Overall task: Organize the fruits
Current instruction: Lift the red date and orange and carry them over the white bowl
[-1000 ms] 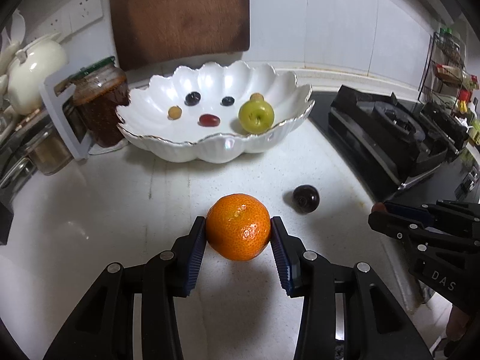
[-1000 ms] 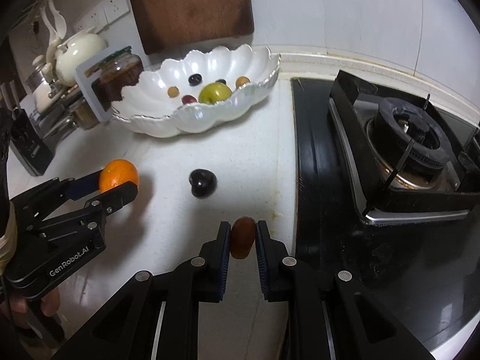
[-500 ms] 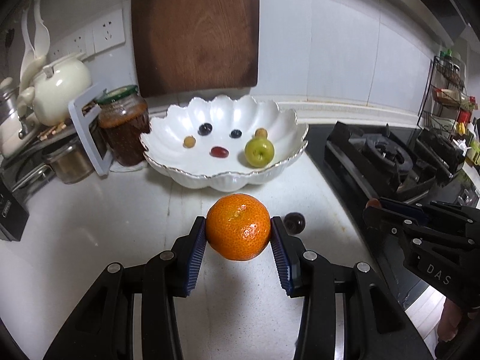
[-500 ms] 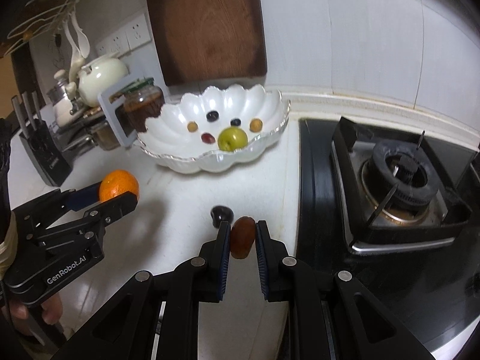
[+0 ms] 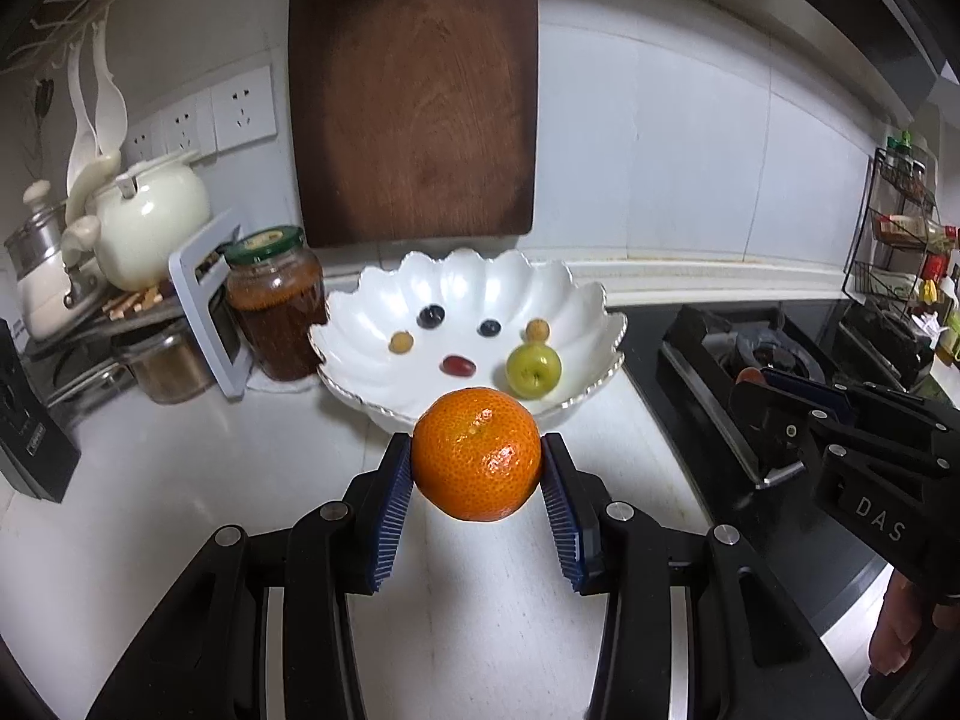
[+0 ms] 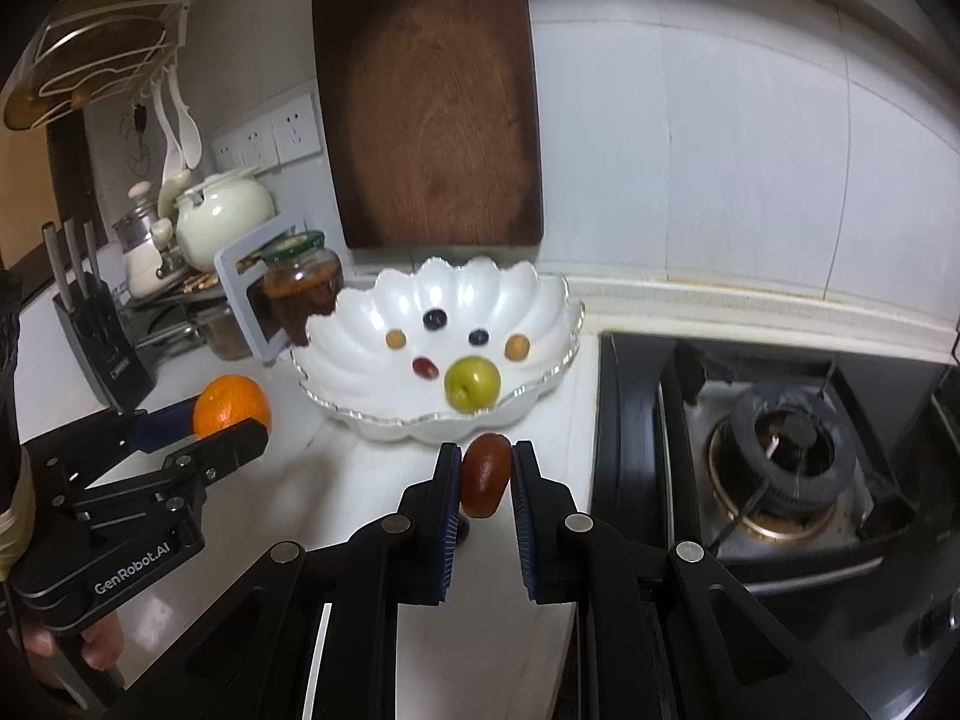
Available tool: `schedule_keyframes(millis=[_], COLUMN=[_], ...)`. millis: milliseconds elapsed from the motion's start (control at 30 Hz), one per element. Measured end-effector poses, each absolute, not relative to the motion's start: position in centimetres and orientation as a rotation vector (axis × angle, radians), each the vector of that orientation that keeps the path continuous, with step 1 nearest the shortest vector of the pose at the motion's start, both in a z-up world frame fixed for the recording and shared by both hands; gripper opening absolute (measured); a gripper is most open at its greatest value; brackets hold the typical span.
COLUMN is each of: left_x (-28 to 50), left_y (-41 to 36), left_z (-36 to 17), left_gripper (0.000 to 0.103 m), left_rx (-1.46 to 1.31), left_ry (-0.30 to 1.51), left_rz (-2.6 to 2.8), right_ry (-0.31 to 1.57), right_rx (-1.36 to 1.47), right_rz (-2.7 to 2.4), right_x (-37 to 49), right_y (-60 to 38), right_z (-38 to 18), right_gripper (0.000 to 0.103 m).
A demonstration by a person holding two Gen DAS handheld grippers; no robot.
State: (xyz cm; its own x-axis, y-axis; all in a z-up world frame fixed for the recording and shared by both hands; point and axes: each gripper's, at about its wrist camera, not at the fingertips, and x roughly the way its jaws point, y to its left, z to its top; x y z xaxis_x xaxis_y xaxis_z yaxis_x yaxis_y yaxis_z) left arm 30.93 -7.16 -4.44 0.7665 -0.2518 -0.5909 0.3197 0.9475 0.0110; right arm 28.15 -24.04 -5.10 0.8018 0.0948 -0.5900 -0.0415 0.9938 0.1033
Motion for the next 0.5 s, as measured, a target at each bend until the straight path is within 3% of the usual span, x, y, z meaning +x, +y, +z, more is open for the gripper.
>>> schedule_keyframes(millis=[500], left_x=[33.6], left_y=[-6.4], left_z=[-2.1], left_gripper=[0.042], left_rx=[0.090], left_ry=[0.559], left_rz=[-0.275], right_ry=[0.558], right_rx=[0.078], right_rz=[0.086], right_x=[31.3], right_y=[-23.2], right_z=[-2.9], right_gripper=[0.018])
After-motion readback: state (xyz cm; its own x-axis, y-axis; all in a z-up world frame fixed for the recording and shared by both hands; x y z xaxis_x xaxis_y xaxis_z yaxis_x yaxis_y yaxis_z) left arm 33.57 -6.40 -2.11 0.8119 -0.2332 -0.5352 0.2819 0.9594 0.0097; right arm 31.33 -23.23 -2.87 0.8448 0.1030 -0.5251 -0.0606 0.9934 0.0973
